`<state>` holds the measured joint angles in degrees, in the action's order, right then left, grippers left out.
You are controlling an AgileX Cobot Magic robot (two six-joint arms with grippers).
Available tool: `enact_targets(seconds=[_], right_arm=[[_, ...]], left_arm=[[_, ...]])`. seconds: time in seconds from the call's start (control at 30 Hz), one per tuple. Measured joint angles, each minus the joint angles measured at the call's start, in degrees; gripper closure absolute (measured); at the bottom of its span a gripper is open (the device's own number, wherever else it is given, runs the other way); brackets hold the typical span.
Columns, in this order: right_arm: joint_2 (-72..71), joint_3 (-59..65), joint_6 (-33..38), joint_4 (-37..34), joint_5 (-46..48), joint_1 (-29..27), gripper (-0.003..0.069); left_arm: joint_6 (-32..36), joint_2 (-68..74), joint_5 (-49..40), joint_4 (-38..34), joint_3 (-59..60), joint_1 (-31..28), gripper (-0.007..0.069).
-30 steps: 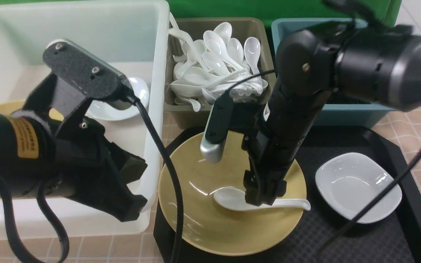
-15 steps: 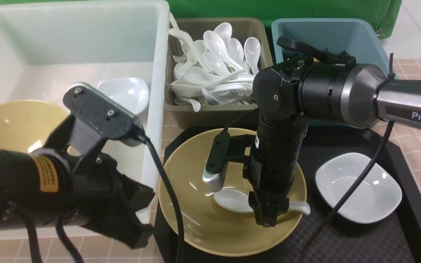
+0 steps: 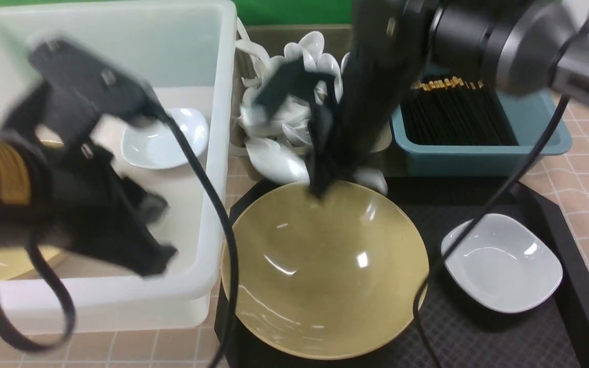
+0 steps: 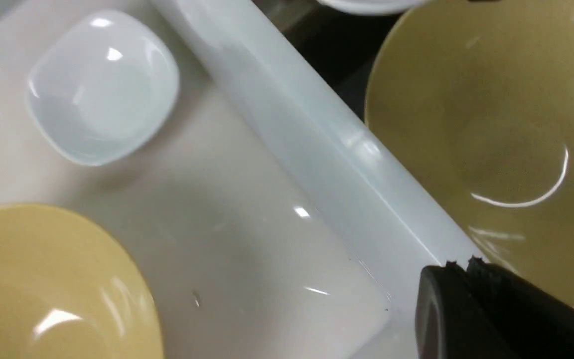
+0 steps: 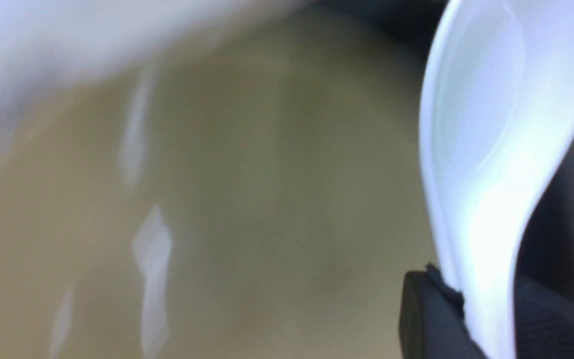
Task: On brown table put chopsticks spoon bowls plates into blue grey white boxes.
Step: 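Place the white spoon into the bin of spoons with the right gripper, then grasp the large bowl on the tray by its rim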
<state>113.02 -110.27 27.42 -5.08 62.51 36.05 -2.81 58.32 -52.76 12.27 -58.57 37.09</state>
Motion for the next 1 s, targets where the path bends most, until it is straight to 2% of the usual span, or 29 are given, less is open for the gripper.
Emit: enact_targets(seconds=[0.03, 0.13, 0.2, 0.33, 0.4, 0.5, 0.53, 0.57, 0.6, 0.7, 0.77, 0.9, 0.93, 0.97, 1.0], right_arm=[[0.1, -0.4, 0.0, 0.0, -0.6, 0.0, 0.0473], [1.3, -5.6, -4.0, 0.0, -10.8, -1.8, 0.0473], [4.0, -8.4, -6.6, 0.1, -20.2, -3.8, 0.0473], [8.3, -9.4, -8.2, 0.1, -28.6, -6.5, 0.0456], [10.3, -9.4, -8.4, 0.2, -30.6, -7.5, 0.0395], [11.3, -9.4, -10.5, 0.3, -30.7, -8.0, 0.0230], [11.3, -9.4, -10.7, 0.3, -30.7, -8.0, 0.0230], [11.0, -9.4, -11.7, 0.3, -29.9, -8.0, 0.0174], [9.8, -9.4, -12.7, 0.2, -27.3, -7.9, 0.0088], [6.4, -9.4, -12.4, 0.2, -19.9, -7.9, 0.0020], [2.8, -9.5, -11.3, 0.3, -12.7, -8.0, 0.0015], [-1.9, -9.6, -9.0, 0.4, -3.5, -8.0, 0.0051], [-4.5, -9.7, -8.4, 0.4, 2.3, -8.0, 0.0091], [-4.7, -9.7, -8.3, 0.4, 2.3, -8.0, 0.0097], [-6.4, -9.5, -7.9, 0.4, 6.8, -8.0, 0.0137]], left_arm=[[0.0, 0.0, -0.1, 0.1, 0.0, 0.0, 0.0622], [0.0, 0.0, -0.1, 1.0, -2.0, -0.2, 0.0622], [0.0, 0.0, -0.8, -1.0, -2.0, -2.9, 0.0622], [3.6, 0.0, -1.0, -6.8, -2.0, -9.7, 0.0622], [7.4, 0.5, -0.1, -12.3, -2.0, -13.7, 0.0622], [14.8, 3.2, 2.1, -21.2, -2.7, -18.5, 0.0622], [16.0, 3.5, 2.2, -21.8, -2.9, -18.8, 0.0622], [18.5, 5.2, 2.7, -25.0, -3.4, -20.0, 0.0622], [23.8, 8.6, 3.2, -29.4, -5.2, -21.4, 0.0622], [32.1, 15.9, 2.5, -35.1, -10.1, -22.2, 0.0622], [35.0, 21.0, 0.2, -37.4, -15.6, -22.0, 0.0622], [36.1, 28.6, -3.7, -37.1, -24.3, -19.4, 0.0622], [35.4, 32.5, -5.5, -35.1, -28.2, -17.0, 0.0619], [35.2, 33.0, -5.7, -34.8, -28.8, -16.7, 0.0619], [32.8, 37.2, -7.2, -31.6, -33.2, -13.6, 0.0613]])
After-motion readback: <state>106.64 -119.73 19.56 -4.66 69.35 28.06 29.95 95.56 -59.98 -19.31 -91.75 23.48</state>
